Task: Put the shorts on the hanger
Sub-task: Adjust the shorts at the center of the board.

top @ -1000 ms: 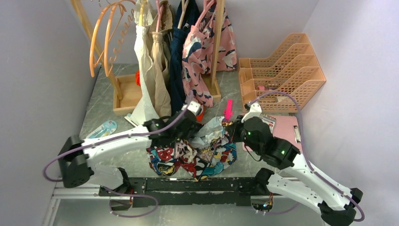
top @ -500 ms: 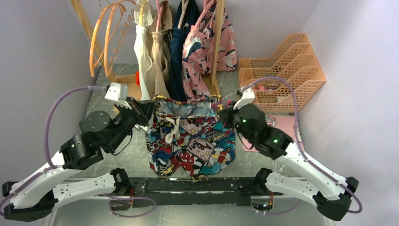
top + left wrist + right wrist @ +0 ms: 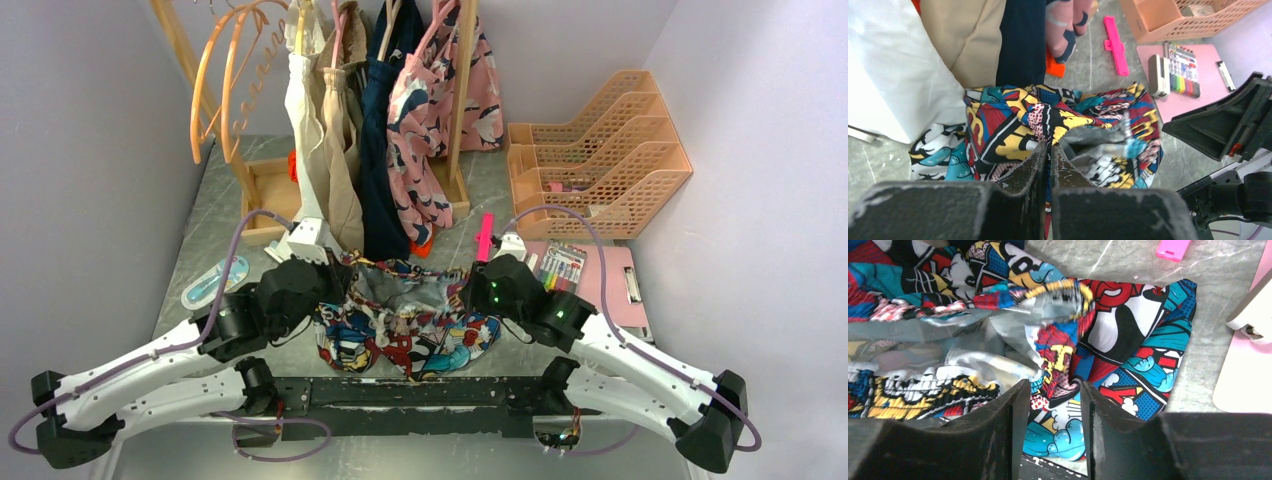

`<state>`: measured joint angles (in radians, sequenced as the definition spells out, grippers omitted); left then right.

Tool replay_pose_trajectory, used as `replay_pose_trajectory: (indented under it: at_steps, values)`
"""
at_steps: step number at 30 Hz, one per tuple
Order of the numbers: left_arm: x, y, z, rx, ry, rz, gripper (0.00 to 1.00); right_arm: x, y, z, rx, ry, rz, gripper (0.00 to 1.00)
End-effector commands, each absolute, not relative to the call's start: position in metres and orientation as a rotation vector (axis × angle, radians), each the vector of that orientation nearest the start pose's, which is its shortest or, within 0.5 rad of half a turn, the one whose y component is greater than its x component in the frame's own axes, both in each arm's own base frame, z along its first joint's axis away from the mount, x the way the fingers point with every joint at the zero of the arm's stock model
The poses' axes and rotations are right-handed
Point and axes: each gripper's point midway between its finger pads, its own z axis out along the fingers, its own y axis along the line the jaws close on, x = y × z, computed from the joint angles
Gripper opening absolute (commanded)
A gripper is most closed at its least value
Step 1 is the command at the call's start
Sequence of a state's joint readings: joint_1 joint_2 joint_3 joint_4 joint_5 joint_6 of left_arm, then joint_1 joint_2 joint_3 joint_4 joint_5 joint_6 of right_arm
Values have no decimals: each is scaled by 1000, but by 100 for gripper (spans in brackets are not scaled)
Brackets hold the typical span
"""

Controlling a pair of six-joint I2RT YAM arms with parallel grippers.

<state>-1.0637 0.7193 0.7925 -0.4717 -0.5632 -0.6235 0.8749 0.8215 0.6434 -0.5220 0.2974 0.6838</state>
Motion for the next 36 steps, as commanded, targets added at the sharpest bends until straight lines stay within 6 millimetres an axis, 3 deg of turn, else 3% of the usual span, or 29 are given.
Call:
replay_pose_trajectory:
  at_steps: [1,5,9,13,19,26,36]
  values:
    - [193,-210,229,11,1974,-644,7,181,186,145,3,2309,557,52]
    - [193,-218,207,1,2018,-649,7,172,191,145,119,2338,654,59]
    - [194,-223,196,-19,2036,-659,7,161,200,127,267,2369,791,59]
    - [193,-221,191,-36,2042,-655,7,156,204,99,358,2394,840,49]
    - [191,-208,192,-64,2042,-634,7,163,206,85,420,2377,834,38]
    - [186,-201,189,-80,2051,-637,7,174,206,90,418,2334,810,41]
    - [185,-201,191,-73,2051,-639,7,193,207,72,384,2379,747,37]
